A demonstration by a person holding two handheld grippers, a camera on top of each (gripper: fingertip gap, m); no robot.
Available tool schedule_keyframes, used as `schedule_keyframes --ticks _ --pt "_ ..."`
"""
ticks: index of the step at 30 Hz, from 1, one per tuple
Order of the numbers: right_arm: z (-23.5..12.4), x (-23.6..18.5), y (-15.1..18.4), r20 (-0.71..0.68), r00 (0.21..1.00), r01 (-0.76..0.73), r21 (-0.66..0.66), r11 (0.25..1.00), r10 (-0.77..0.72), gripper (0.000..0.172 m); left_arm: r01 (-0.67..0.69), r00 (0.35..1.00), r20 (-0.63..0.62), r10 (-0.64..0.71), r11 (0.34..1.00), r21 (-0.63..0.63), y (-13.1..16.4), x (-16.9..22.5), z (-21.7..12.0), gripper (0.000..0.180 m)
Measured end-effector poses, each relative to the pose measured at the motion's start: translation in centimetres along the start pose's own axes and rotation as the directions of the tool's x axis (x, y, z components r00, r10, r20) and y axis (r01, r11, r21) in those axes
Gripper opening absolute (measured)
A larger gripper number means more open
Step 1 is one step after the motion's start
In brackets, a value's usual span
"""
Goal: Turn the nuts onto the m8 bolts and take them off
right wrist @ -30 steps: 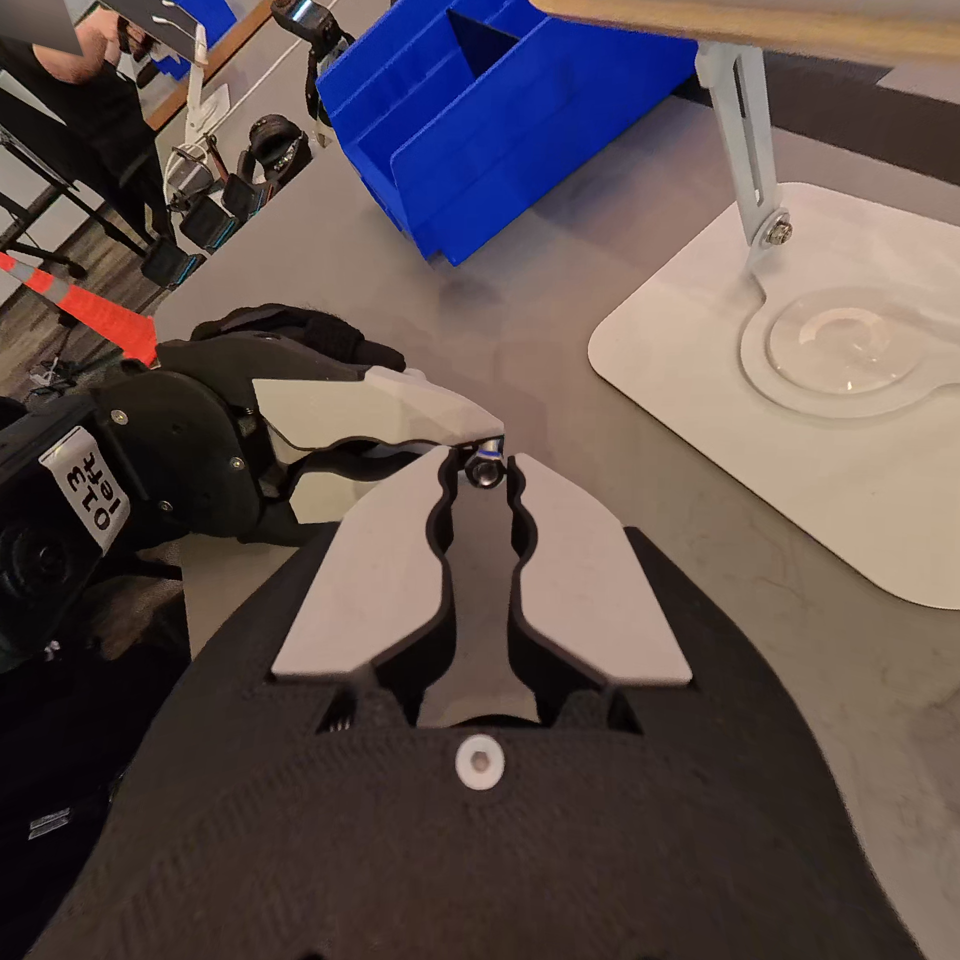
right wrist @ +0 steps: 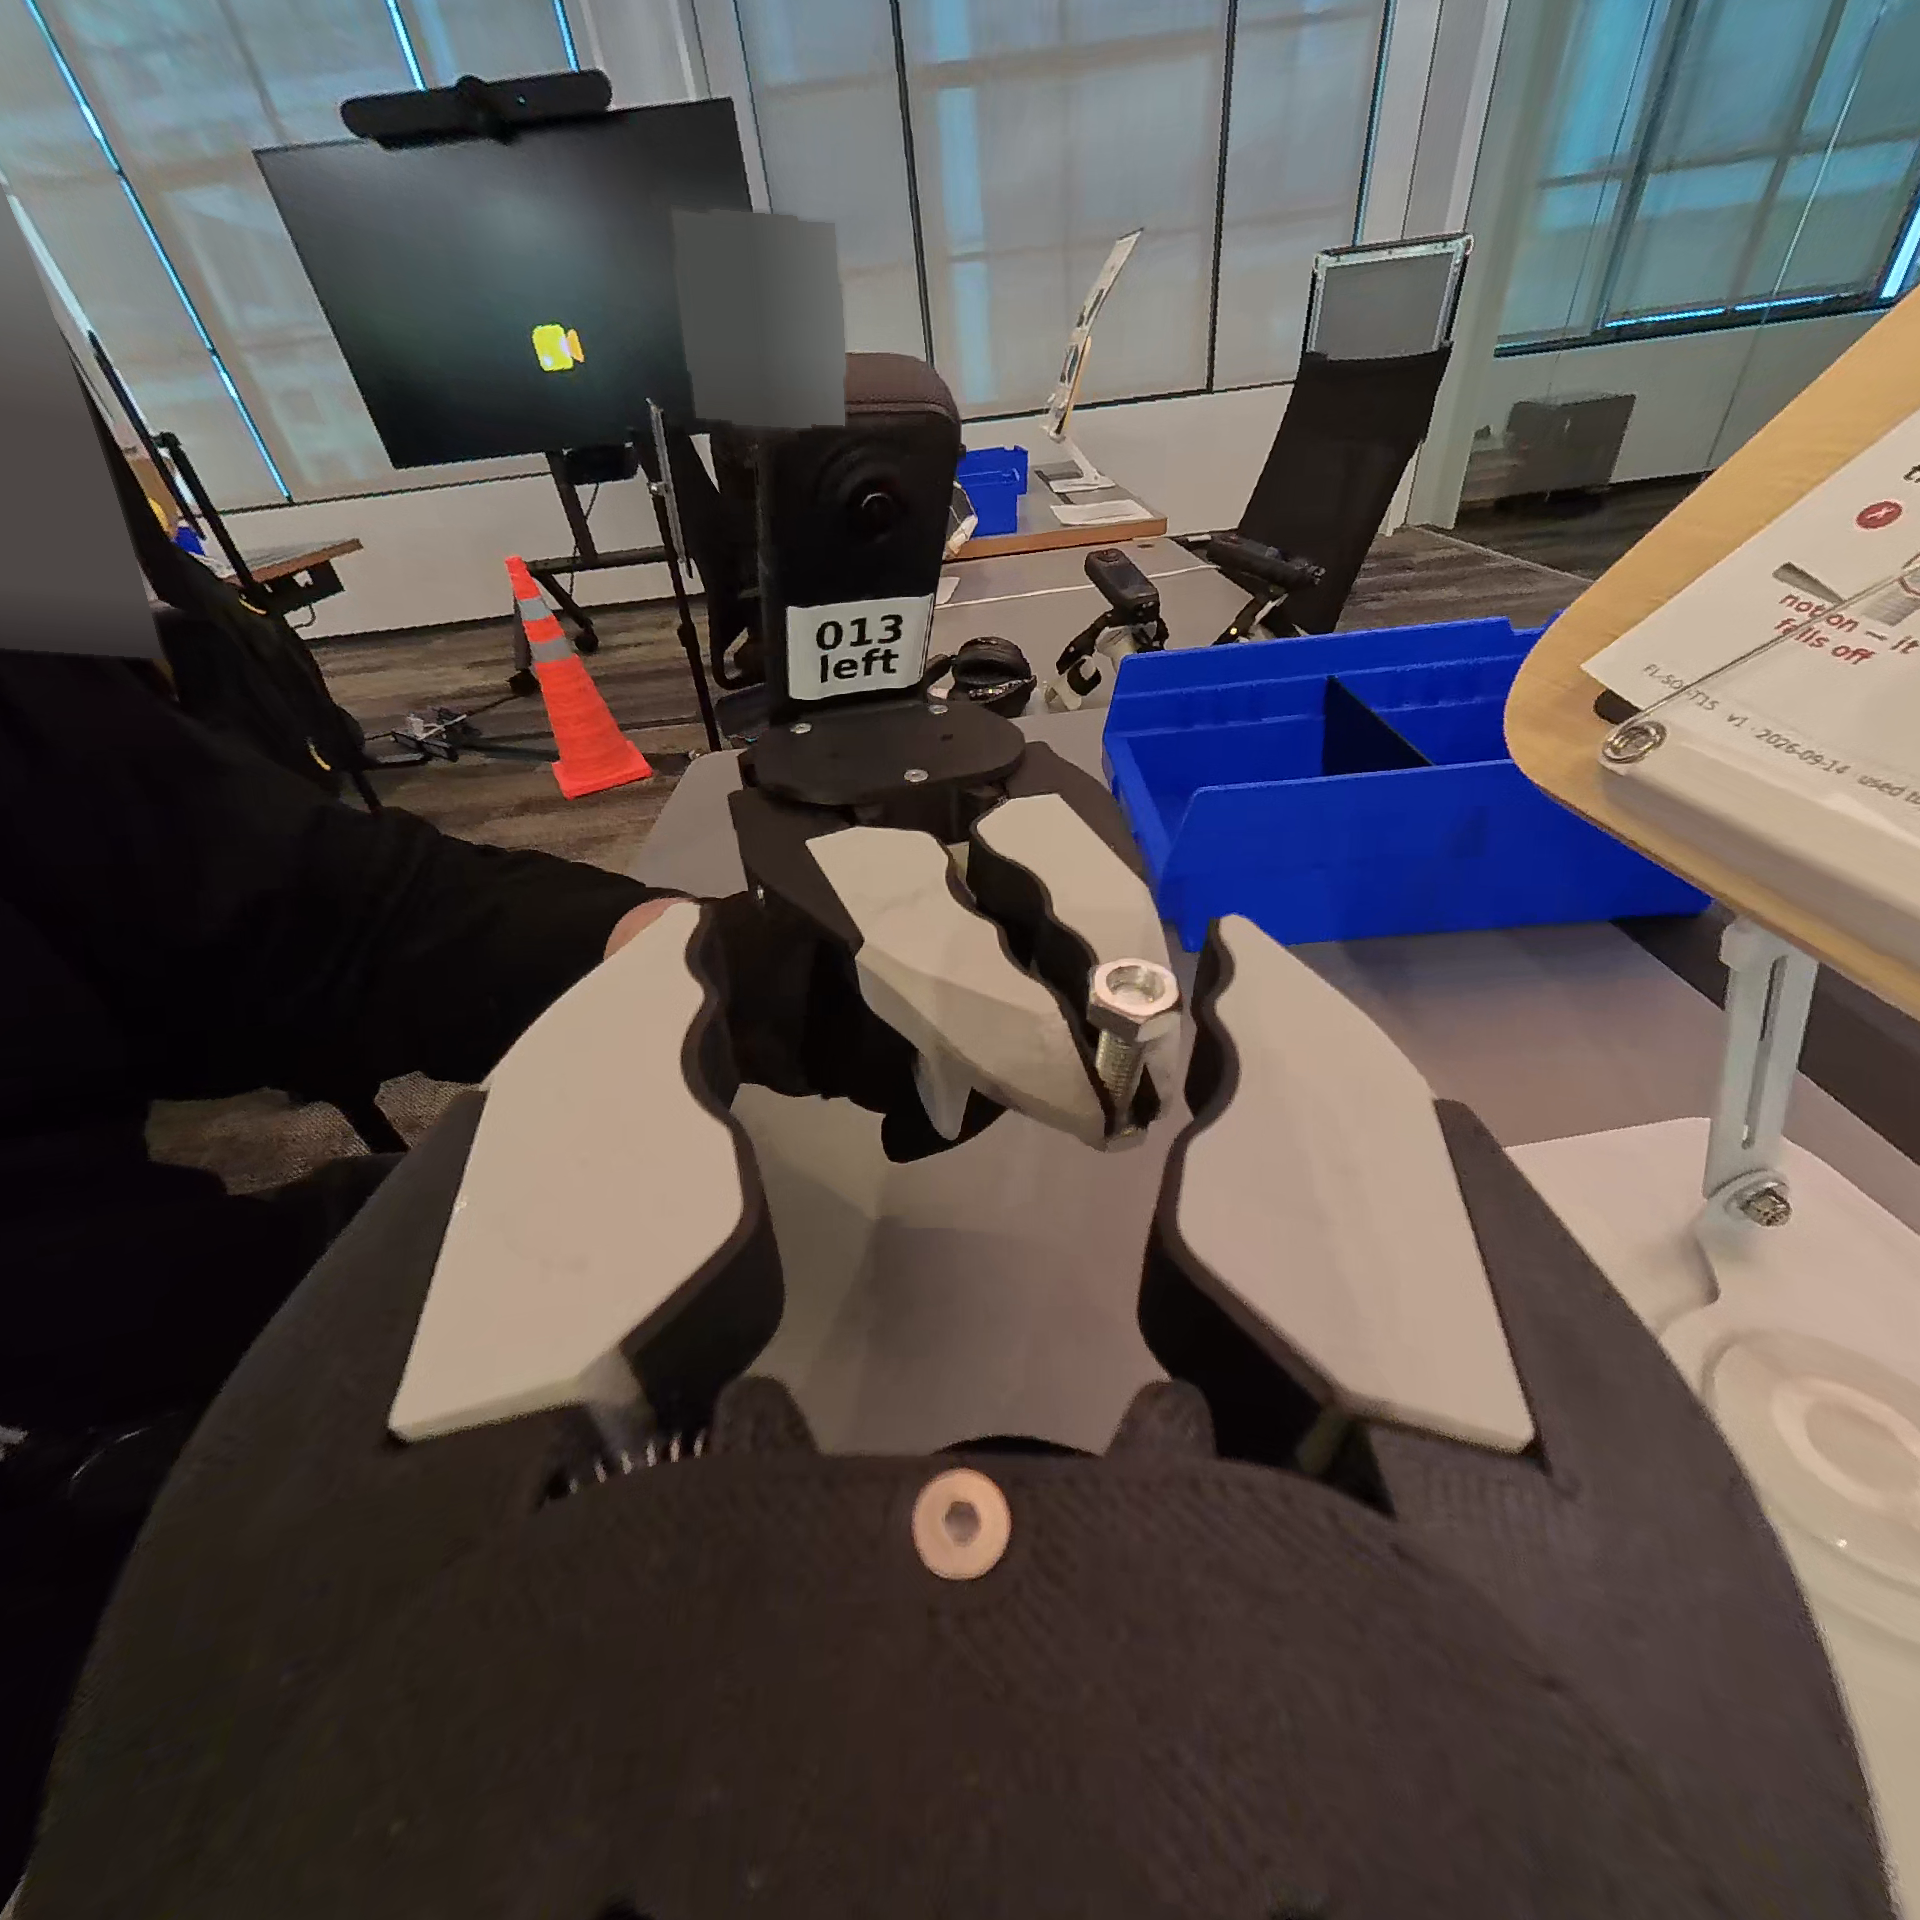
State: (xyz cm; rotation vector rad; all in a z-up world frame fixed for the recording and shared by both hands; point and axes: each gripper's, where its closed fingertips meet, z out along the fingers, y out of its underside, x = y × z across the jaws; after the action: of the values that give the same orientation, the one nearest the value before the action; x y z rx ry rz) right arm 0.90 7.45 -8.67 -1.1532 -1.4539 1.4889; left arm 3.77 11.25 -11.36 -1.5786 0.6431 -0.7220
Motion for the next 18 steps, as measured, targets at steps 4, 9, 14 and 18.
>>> schedule_keyframes --ticks 4,9,14,18 --pt "-0.2 -0.2 0.2 0.008 1.0 -0.002 0.001 1.0 0.002 0.085 0.003 1.0 0.001 -0.003 1.0 0.002 0.0 -0.1 0.0 0.007" --pt "-0.5 -0.1 0.2 -0.004 1.0 0.001 0.006 1.0 -0.001 0.085 0.012 1.0 0.002 -0.012 1.0 0.003 0.0 -0.2 0.0 0.007" --pt "-1.1 -0.1 0.1 -0.019 1.0 -0.006 0.018 1.0 0.006 0.086 0.029 1.0 0.004 -0.029 1.0 0.011 -0.1 -0.5 -0.1 0.007" --pt "-2.5 -1.4 0.2 0.018 1.0 0.021 0.025 0.999 -0.022 0.063 0.036 0.999 0.008 -0.036 0.999 0.021 -0.3 -0.6 -0.2 0.007"
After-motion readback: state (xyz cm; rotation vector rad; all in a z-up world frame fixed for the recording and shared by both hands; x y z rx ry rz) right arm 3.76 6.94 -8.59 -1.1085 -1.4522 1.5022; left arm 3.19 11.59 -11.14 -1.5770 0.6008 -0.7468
